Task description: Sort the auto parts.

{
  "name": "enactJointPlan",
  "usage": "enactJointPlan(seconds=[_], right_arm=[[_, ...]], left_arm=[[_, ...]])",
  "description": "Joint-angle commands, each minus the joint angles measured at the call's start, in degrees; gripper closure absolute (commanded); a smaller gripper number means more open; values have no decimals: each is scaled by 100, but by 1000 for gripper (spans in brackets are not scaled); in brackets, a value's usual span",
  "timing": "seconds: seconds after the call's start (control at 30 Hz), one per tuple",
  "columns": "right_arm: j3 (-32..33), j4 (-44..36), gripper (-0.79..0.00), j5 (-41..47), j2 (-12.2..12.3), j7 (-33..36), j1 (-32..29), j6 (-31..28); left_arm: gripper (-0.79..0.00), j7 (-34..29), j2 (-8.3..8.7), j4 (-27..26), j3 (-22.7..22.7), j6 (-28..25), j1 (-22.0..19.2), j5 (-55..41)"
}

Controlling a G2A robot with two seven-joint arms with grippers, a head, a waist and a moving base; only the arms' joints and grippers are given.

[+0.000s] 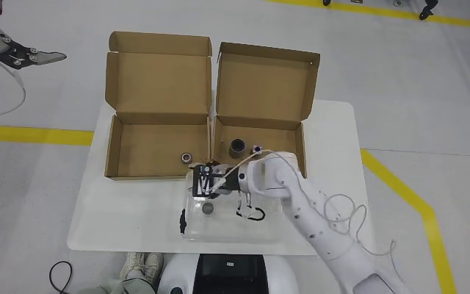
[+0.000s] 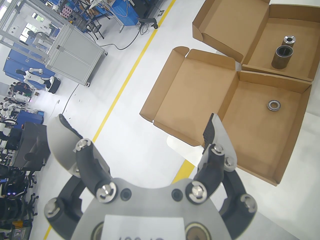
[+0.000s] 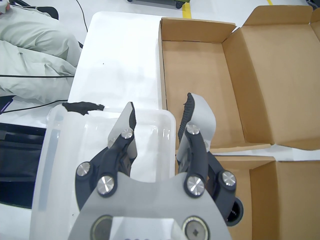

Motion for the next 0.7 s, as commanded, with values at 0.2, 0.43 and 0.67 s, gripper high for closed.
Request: enactJointPlan(seconds=[0.2, 0.43, 0.67], right_arm=[[199, -655, -354, -447, 242, 214, -878, -70], [97, -409, -348, -868, 315, -250, -1120, 255], [-221, -60, -348, -1223, 300, -170, -1053, 694]], left_arm=[[-785, 0, 0, 0, 0, 0, 0, 0], [-785, 0, 0, 0, 0, 0, 0, 0], [-785, 0, 0, 0, 0, 0, 0, 0]])
